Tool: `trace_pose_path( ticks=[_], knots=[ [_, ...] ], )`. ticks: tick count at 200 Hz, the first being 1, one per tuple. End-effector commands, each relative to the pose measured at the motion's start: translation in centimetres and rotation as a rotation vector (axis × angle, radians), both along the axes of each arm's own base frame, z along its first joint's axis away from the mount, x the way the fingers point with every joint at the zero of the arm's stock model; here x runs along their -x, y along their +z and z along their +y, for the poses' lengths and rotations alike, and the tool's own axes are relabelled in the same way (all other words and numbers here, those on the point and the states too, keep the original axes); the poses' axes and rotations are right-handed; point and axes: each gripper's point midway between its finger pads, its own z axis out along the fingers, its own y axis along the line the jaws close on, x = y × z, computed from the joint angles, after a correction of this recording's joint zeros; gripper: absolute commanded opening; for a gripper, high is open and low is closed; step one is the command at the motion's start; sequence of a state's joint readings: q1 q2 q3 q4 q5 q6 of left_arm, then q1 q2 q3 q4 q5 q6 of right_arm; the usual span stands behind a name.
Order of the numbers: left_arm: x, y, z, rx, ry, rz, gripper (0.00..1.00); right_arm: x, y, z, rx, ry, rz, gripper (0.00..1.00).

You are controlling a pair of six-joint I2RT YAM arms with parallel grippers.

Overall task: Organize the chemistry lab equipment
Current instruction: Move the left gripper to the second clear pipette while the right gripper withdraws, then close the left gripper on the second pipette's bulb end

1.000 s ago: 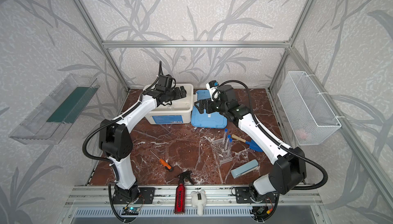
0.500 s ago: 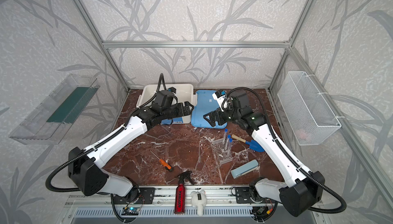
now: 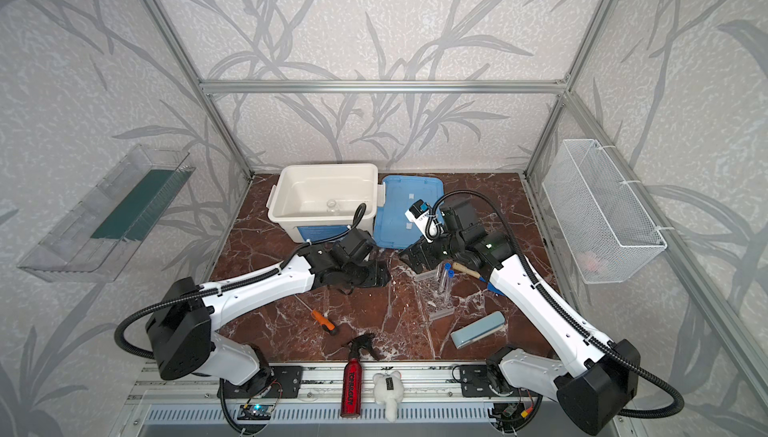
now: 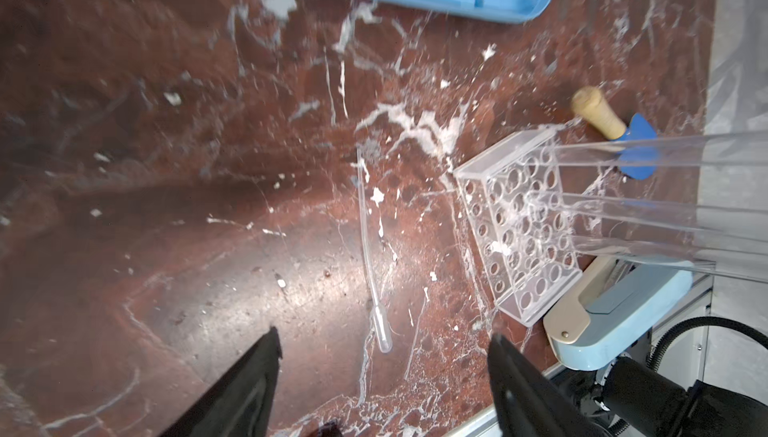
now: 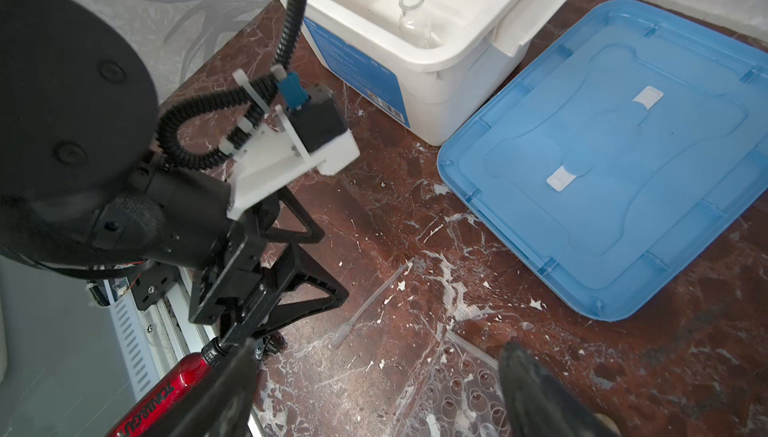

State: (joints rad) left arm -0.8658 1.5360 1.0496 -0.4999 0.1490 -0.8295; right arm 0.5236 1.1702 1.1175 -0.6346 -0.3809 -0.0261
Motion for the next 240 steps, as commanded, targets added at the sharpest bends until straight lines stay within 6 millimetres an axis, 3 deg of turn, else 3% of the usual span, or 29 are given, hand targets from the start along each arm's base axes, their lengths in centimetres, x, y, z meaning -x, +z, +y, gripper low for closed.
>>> trace_pose_path(
  ticks=[1, 39, 77, 109, 179, 240],
  knots=[
    [1.4, -1.7, -0.4, -0.043, 0.001, 0.050, 0.70, 0.3, 0.9, -0.3, -0.015, -0.018, -0.035, 0.88],
    [3.2, -4.7, -0.7, -0.128, -0.019, 0.099, 0.58, 0.8, 0.9, 0.1, -0.022, 0.002, -0.042, 0.87],
    [4.5, -6.2, -1.0, -0.220, -0.077, 0.116, 0.53, 1.3, 0.0, -0.1, 0.018, 0.013, -0.037, 0.86],
    [5.0, -7.5, -1.1, -0.240, -0.094, 0.147, 0.51, 1.3, -0.3, -0.2, 0.025, -0.004, -0.005, 0.99],
    [4.7, -8.1, -0.7, -0.297, -0.104, 0.145, 0.45, 1.0, -1.2, -0.5, 0.048, -0.026, -0.002, 0.99],
    [4.2, -8.1, -0.2, -0.327, -0.101, 0.112, 0.26, 0.9, -1.9, -0.4, 0.059, -0.024, 0.009, 0.99]
  ],
)
